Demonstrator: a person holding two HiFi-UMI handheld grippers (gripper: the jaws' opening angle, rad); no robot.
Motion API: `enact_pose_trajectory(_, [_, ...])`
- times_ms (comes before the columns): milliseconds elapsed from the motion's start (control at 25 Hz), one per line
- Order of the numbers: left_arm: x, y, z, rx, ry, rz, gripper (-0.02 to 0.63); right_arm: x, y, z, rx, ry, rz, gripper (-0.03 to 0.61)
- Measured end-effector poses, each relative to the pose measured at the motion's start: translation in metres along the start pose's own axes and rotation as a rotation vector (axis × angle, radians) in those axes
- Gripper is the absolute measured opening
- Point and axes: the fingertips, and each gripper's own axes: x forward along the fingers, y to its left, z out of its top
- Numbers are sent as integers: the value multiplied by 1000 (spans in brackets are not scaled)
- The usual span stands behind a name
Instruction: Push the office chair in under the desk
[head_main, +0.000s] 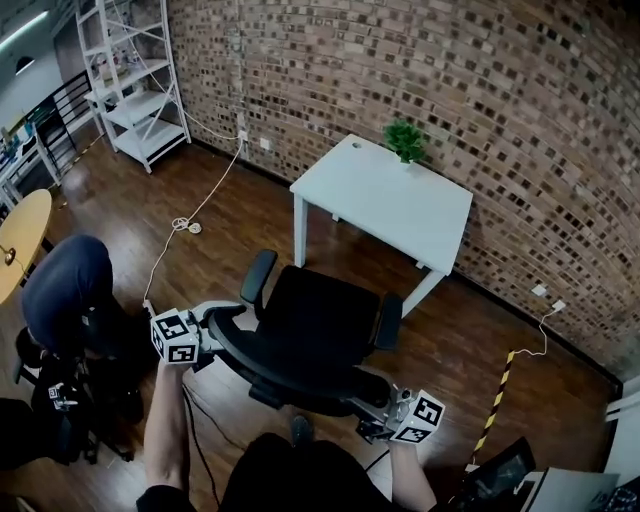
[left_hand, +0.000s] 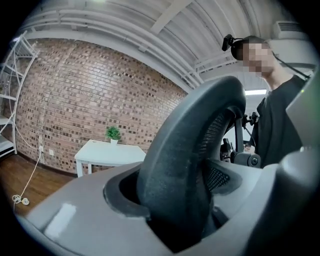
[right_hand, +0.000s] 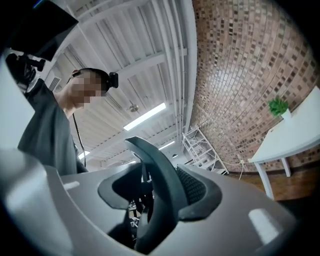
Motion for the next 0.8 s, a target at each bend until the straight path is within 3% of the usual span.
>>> enact_pose_trajectory(280, [16, 79, -8, 4, 12, -80, 546, 32, -61, -22, -38, -9, -69, 206])
enact_pose_trajectory(800, [31, 185, 24, 3, 78, -281, 534, 106, -142, -20, -180, -21, -393, 179])
